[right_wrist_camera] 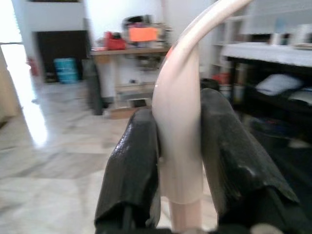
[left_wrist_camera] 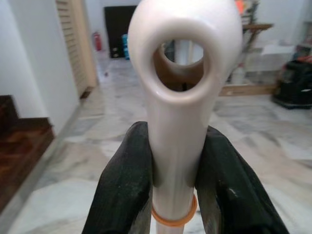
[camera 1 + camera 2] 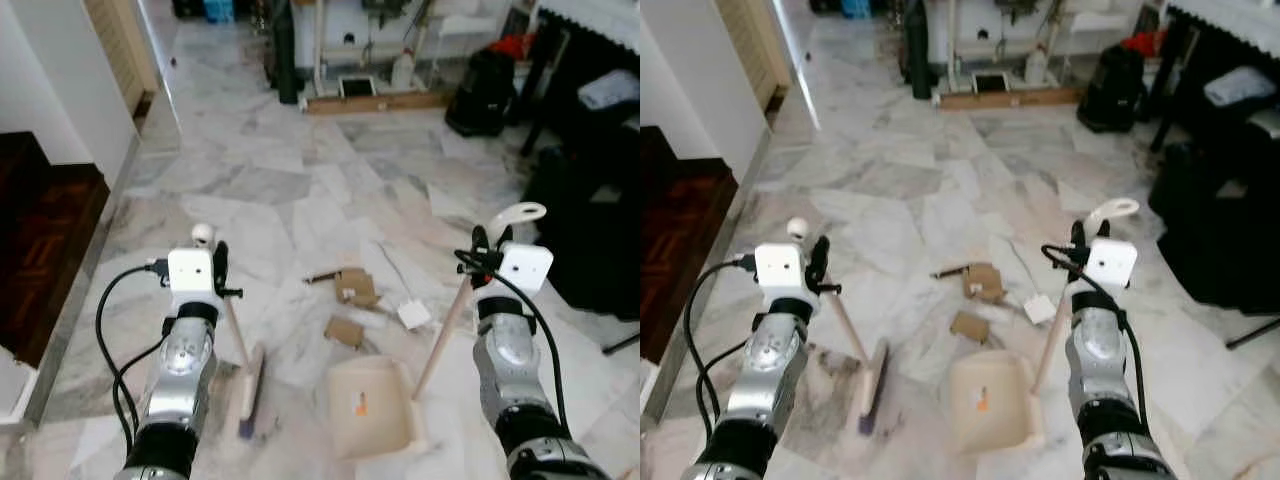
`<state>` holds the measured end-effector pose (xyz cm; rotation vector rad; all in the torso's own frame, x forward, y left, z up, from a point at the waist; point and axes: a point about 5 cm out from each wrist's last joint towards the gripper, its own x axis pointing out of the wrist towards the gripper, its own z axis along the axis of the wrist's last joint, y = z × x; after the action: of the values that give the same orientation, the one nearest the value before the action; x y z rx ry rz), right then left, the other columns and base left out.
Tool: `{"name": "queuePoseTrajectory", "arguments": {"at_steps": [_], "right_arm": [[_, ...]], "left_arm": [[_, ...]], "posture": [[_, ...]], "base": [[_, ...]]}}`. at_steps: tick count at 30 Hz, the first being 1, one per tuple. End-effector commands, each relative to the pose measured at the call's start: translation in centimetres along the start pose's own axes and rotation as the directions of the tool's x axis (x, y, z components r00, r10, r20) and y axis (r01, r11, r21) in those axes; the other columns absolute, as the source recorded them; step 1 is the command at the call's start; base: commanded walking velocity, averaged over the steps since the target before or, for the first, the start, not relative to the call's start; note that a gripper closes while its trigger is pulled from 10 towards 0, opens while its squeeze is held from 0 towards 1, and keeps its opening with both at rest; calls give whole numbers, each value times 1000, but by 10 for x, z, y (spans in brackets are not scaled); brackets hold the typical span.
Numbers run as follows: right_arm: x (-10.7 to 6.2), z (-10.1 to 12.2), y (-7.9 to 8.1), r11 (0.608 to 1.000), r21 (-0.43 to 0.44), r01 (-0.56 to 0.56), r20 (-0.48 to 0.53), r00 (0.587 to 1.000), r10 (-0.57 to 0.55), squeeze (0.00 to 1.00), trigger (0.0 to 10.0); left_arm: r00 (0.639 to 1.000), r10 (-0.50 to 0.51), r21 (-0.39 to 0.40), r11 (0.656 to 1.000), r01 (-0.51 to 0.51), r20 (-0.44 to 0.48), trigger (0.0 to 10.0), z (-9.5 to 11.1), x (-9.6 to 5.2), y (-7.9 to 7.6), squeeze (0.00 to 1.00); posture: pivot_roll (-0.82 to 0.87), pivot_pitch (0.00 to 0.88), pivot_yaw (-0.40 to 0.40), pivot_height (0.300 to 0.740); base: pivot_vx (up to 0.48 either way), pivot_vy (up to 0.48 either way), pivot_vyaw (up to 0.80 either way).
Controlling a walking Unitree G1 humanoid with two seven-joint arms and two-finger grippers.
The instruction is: Sweep floor
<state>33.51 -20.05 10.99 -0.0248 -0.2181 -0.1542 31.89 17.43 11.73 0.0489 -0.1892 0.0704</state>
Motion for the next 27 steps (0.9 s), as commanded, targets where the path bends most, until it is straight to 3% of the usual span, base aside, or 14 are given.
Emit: {"name": "queuePoseTrajectory", "arguments": {"at_steps": [1,5,11,27], "right_arm": [[5,10,-3,1000,9,15,49,999,-16,0,10000],[6,9,-4,1000,12,21,43,999,-22,0,10000],[6,9,-4,999,21,24,37,999,-25,0,10000],[4,8,-3,1000,20,21,43,999,-22,0,10000]], "left_arm": [[999,1,15,1000,-1,42,10000,8,4,2,0],[999,-1,16,1000,1,45,10000,9,5,2,0],[999,-2,18,1000,1,46,10000,9,5,2,0],[999,1,19,1000,-2,36,10000,7,2,4,0]], "posture": [[21,7,45,740],[23,2,46,740],[24,1,47,740],[20,30,46,740]], "base": [[281,0,0],[281,0,0],[283,0,-752],[282,0,0]]}}
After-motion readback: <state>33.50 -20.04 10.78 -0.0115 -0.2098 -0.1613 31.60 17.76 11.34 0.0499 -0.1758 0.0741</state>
